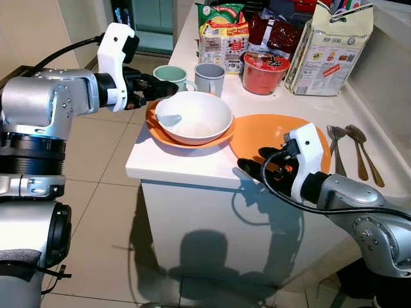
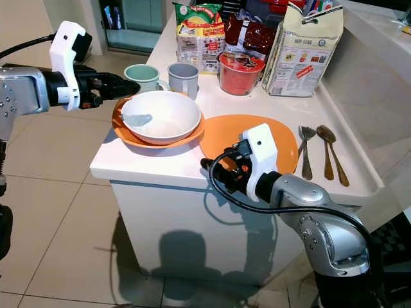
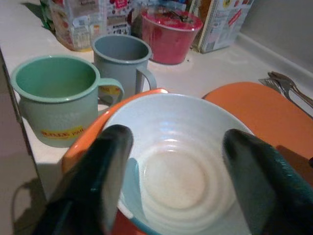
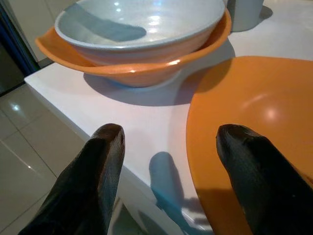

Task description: Setting the table

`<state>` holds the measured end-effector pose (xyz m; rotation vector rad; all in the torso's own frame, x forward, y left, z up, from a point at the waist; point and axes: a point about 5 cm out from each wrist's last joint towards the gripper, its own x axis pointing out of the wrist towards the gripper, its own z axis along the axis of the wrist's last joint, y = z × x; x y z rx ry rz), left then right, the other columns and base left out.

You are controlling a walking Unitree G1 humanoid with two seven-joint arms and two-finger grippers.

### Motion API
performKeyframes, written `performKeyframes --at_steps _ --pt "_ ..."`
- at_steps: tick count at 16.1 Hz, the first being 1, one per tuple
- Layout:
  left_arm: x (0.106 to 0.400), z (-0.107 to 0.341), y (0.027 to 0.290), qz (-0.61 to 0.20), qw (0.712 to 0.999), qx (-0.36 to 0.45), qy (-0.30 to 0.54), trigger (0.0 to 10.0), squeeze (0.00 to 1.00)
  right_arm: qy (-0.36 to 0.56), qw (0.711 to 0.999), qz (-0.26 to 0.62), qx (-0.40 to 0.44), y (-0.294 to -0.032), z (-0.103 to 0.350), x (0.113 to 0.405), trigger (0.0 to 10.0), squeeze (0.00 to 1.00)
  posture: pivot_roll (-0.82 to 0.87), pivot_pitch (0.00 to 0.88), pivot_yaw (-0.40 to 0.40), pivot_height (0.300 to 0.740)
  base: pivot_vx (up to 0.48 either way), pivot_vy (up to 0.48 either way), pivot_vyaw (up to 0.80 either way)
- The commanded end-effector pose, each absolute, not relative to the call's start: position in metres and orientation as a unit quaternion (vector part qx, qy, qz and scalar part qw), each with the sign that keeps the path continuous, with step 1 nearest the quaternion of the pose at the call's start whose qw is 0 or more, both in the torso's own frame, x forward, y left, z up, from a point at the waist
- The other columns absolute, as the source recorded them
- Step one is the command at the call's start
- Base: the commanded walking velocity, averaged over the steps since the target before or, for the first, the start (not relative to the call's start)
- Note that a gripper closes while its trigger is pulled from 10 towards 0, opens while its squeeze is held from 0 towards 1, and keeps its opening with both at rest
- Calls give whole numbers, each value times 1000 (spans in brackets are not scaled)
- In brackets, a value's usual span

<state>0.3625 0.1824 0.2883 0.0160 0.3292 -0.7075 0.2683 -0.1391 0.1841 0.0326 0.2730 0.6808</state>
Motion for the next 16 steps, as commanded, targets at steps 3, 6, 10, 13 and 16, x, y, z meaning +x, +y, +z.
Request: performKeyframes --at_steps 3,6,10,13,16 --pt "364 290 175 -360 918 12 167 10000 0 133 933 333 15 -140 186 266 10000 0 42 0 -59 740 0 0 0" --pt "367 283 175 -362 914 17 184 10000 0 141 930 338 12 -139 185 265 10000 0 41 0 -62 740 0 0 0" --pt "372 274 173 -355 913 36 197 10000 0 144 928 344 9 -138 185 264 10000 0 39 0 -62 740 0 0 0" --pt "376 263 173 -351 911 50 211 10000 0 145 928 345 8 -138 185 264 10000 0 35 0 -59 740 0 0 0" --pt "380 254 173 -340 912 79 216 10000 0 145 927 345 7 -138 185 264 10000 0 33 0 -58 740 0 0 0"
